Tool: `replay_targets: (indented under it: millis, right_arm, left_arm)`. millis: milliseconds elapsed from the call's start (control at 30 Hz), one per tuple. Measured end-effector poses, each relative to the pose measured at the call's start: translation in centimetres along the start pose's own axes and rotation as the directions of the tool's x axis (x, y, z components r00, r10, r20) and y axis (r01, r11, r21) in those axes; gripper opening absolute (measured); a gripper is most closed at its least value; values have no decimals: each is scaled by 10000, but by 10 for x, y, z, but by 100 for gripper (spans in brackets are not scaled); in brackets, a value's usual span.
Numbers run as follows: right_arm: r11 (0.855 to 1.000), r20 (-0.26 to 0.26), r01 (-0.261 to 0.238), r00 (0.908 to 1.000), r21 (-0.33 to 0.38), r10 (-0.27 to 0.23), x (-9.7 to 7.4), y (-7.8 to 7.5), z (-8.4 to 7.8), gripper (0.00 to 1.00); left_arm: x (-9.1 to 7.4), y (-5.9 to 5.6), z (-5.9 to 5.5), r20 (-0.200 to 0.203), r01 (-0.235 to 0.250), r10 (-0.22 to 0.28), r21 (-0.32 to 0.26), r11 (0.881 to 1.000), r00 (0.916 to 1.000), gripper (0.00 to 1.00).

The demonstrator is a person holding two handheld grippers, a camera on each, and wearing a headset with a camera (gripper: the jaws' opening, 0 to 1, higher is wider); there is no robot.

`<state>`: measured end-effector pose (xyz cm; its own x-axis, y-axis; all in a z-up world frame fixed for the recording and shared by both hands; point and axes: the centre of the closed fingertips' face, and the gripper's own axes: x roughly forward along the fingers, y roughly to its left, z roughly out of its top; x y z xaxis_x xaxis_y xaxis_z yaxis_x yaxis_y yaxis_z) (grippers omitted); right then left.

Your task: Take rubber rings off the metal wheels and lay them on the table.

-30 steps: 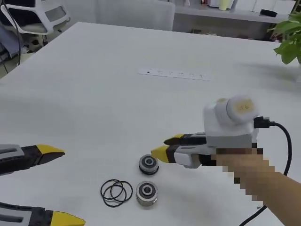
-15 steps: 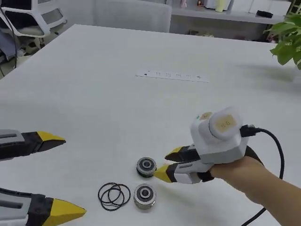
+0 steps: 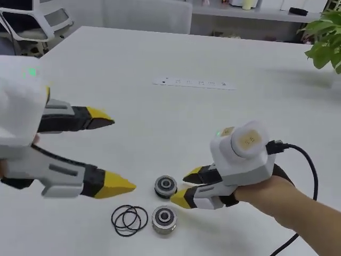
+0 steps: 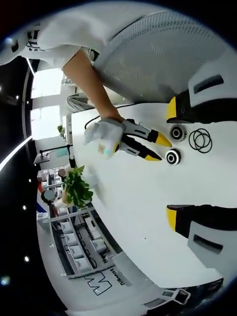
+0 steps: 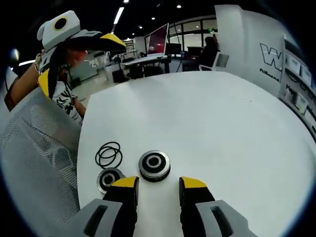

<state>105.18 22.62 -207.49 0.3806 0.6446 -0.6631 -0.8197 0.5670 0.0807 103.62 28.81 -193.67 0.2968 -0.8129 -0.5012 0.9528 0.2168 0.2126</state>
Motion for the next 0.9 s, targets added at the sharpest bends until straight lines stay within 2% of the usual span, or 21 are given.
replay_targets:
  millis: [233, 333, 500, 667, 767, 800, 900]
  right_arm:
    - [10000, -44, -73, 10000, 21, 73, 3, 3, -3, 30]
    - [10000, -32, -93, 10000, 8, 93, 4, 3, -2, 29]
    - [9999, -21, -141, 9999, -28, 141, 5, 6, -2, 29]
    - [9999, 4, -168, 9999, 16, 168, 6, 6, -2, 28]
    - [9999, 13, -165, 9999, 53, 165, 6, 6, -2, 28]
    - [9998, 36, -171, 9998, 85, 170, 6, 6, -2, 28]
    - [9998, 84, -163, 9998, 146, 161, 6, 5, -1, 28]
  left_arm:
    - [32, 7, 7, -92, 556, -552, 470, 9973, 9984, 57]
    - [45, 9, 8, -95, 617, -612, 614, 9962, 9981, 51]
    - [67, 9, 7, 282, 799, -815, 537, 9954, 9963, 41]
    - [84, 9, -10, 16, 828, -830, 468, 9955, 9966, 32]
    - [90, 6, -21, -159, 919, -914, 333, 9952, 9957, 31]
    - [94, 4, -28, -292, 962, -954, 267, 9950, 9950, 31]
    - [99, 1, -40, -417, 885, -879, 114, 9960, 9953, 30]
